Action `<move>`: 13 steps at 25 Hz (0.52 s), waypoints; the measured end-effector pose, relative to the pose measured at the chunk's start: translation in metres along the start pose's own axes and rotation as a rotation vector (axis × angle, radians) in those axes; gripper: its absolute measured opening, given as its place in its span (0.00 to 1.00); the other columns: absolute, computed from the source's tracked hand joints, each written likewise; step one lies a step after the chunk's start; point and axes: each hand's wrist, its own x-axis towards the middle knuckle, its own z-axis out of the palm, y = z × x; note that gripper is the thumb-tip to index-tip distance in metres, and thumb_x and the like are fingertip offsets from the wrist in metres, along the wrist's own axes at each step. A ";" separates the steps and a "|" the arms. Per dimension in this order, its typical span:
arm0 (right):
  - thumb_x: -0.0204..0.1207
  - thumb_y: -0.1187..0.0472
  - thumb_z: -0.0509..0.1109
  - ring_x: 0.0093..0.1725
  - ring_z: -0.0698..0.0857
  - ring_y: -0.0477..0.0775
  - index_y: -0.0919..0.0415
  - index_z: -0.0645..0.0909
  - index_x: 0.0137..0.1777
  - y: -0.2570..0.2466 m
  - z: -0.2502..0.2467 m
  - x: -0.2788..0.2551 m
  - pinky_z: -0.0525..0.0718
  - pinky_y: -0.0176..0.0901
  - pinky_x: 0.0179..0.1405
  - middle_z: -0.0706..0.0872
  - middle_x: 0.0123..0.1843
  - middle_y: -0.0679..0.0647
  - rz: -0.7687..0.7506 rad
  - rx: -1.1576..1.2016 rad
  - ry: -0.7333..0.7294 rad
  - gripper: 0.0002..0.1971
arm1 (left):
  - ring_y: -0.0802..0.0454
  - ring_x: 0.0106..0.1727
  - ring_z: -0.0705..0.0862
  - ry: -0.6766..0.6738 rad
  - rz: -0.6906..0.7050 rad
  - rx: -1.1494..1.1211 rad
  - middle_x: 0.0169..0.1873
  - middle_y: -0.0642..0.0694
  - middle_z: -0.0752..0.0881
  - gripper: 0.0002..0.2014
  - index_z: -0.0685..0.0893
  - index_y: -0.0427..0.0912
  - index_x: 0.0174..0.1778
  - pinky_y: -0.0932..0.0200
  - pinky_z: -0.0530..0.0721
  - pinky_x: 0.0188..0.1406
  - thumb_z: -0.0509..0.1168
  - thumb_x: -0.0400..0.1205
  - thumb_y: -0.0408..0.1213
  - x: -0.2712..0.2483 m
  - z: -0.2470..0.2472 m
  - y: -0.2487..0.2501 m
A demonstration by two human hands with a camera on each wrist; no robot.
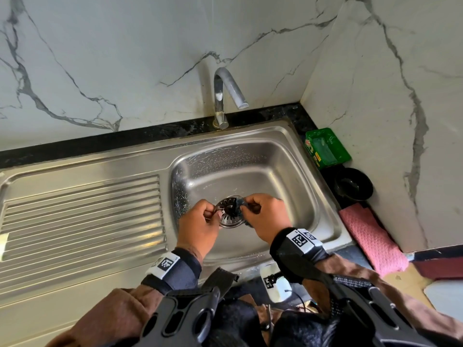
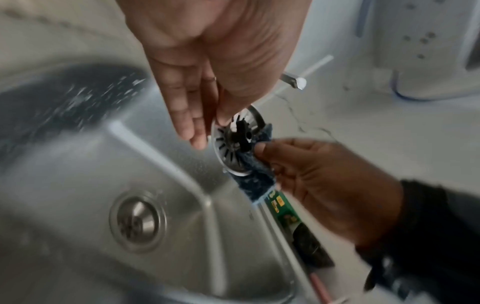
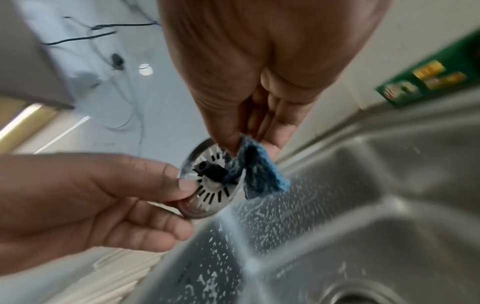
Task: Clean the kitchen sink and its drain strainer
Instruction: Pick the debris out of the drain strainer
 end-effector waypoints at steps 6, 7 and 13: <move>0.70 0.65 0.75 0.43 0.87 0.55 0.58 0.90 0.49 -0.004 -0.006 0.008 0.84 0.42 0.42 0.89 0.44 0.53 -0.406 -0.216 -0.090 0.08 | 0.56 0.33 0.86 -0.042 0.233 0.310 0.33 0.52 0.88 0.04 0.87 0.44 0.40 0.57 0.88 0.36 0.73 0.79 0.38 0.012 -0.005 0.012; 0.71 0.65 0.76 0.42 0.87 0.52 0.57 0.90 0.49 -0.004 -0.005 0.006 0.83 0.37 0.43 0.90 0.44 0.52 -0.317 -0.148 -0.060 0.08 | 0.57 0.31 0.86 -0.023 0.203 0.281 0.31 0.52 0.87 0.06 0.85 0.44 0.37 0.58 0.87 0.33 0.73 0.79 0.36 0.013 -0.006 0.012; 0.69 0.58 0.80 0.33 0.85 0.40 0.55 0.89 0.42 0.008 0.010 0.003 0.85 0.32 0.39 0.92 0.36 0.47 0.253 0.165 -0.032 0.05 | 0.49 0.29 0.91 0.075 -0.185 -0.191 0.32 0.43 0.90 0.08 0.84 0.38 0.36 0.40 0.91 0.33 0.73 0.80 0.35 0.005 0.002 0.010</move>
